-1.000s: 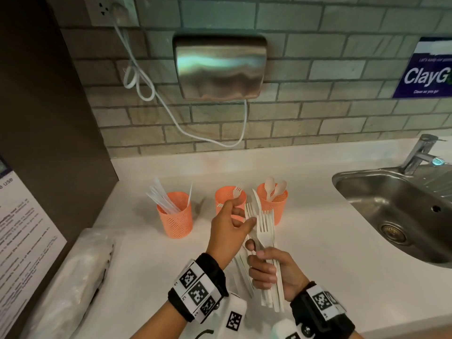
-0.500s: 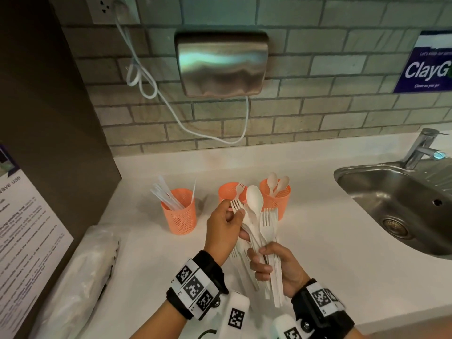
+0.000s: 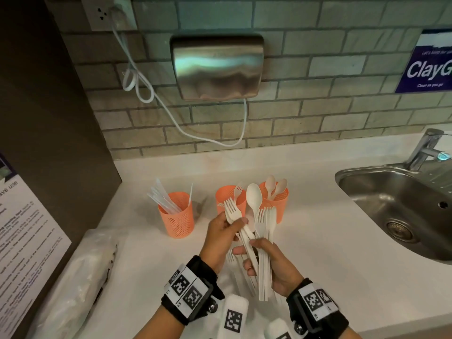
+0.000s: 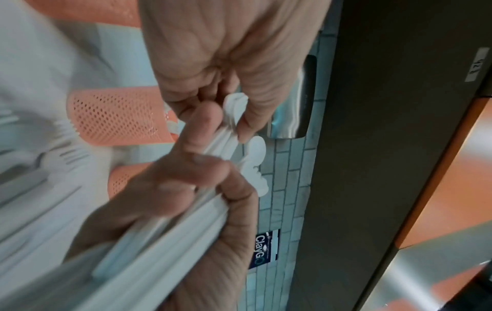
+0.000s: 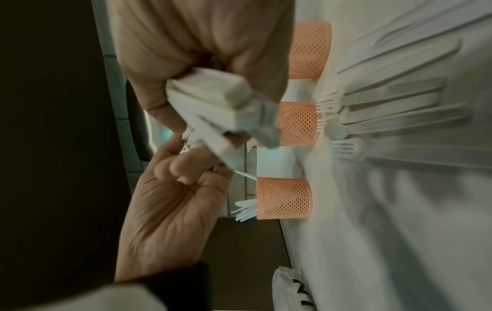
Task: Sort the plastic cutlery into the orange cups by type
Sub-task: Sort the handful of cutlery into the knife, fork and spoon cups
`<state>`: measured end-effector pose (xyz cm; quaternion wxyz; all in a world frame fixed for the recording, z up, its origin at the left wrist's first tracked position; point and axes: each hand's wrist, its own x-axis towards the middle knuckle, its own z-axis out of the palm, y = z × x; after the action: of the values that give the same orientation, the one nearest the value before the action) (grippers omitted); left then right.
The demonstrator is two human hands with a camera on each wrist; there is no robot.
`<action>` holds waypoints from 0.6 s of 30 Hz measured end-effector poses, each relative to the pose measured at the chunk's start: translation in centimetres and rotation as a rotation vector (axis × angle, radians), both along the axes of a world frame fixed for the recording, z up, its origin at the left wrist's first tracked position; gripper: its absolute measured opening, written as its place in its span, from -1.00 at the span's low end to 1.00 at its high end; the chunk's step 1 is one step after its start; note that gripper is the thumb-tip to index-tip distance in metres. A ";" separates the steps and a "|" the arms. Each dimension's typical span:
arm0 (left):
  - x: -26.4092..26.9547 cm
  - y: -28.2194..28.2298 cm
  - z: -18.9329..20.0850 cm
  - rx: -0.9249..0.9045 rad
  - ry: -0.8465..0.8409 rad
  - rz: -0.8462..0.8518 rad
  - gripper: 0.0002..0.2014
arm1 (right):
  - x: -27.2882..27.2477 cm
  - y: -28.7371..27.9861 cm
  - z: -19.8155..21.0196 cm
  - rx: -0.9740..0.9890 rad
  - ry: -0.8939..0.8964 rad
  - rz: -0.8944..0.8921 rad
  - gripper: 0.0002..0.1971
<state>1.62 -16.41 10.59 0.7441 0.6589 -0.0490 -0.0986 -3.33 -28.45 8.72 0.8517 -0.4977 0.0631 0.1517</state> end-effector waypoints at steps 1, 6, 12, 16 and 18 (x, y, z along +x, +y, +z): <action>-0.2 -0.3 0.0 -0.016 0.017 -0.043 -0.82 | 0.1 -0.3 0.1 0.001 0.005 0.009 -0.67; -0.8 -1.5 0.5 -0.135 0.056 -0.108 -0.75 | 0.4 -2.5 0.0 0.027 0.016 0.025 -0.60; -1.4 -4.0 0.7 -0.160 0.037 0.083 -0.86 | 0.5 -4.3 0.3 0.023 -0.003 0.064 -0.61; -2.0 -5.4 0.7 -0.223 0.149 0.017 -0.83 | 0.3 -5.1 0.1 0.023 0.008 0.108 -0.59; -2.1 -5.8 0.8 -0.244 0.184 0.012 -0.82 | 0.1 -5.3 0.0 0.029 0.016 0.130 -0.60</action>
<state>-0.45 -22.23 11.38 0.8205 0.5522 0.0117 -0.1475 -3.24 -33.70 8.77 0.8467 -0.4871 0.0352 0.2113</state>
